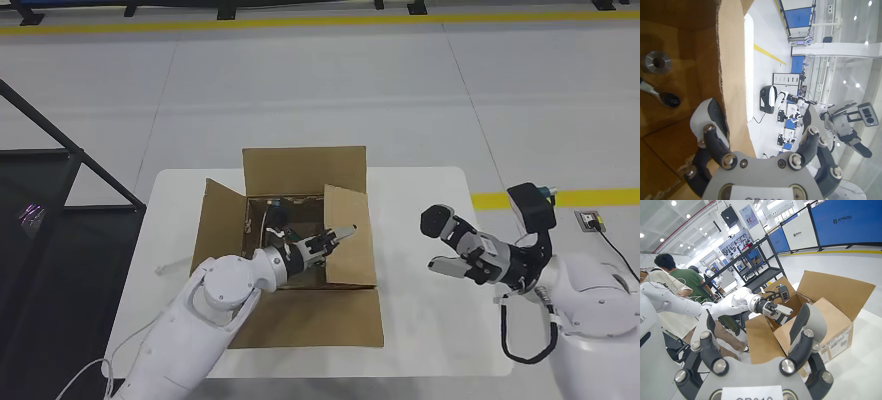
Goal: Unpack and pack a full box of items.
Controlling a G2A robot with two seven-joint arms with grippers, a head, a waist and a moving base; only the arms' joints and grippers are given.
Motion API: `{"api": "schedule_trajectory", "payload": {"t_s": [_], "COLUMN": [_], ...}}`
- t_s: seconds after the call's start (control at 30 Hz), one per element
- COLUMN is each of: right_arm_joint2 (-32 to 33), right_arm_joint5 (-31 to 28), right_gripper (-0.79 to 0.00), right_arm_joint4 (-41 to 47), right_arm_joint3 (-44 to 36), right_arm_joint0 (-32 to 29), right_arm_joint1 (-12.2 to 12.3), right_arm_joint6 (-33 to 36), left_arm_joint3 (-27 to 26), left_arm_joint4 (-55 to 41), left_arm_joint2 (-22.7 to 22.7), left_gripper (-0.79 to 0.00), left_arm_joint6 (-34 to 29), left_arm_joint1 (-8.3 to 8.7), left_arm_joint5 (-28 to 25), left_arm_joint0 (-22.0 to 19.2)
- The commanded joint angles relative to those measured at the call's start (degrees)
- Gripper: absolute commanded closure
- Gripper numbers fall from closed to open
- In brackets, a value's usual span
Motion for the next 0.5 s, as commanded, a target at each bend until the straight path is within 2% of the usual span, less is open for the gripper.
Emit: {"api": "schedule_trajectory", "payload": {"t_s": [0.0,0.27,0.47], "right_arm_joint2": [0.12,2.88,5.04], "right_arm_joint5": [-0.05,-0.71,-1.47], "right_gripper": [-0.785,-0.785,-0.785], "right_arm_joint4": [0.05,0.82,1.57], "right_arm_joint3": [-0.27,-1.52,-2.20], "right_arm_joint0": [-0.16,-2.56,-4.74], "right_arm_joint1": [0.23,1.35,2.12], "right_arm_joint6": [-0.24,-1.88,-3.47], "left_arm_joint3": [-0.19,0.81,3.27], "left_arm_joint4": [0.27,-2.91,-4.35], "left_arm_joint2": [0.46,5.39,8.66], "left_gripper": [-0.785,-0.785,-0.785], "left_arm_joint6": [2.59,8.98,10.59], "left_arm_joint1": [-0.38,-3.12,-5.06], "left_arm_joint5": [0.20,-2.34,-4.83], "left_arm_joint0": [-0.31,-3.02,-5.17]}}
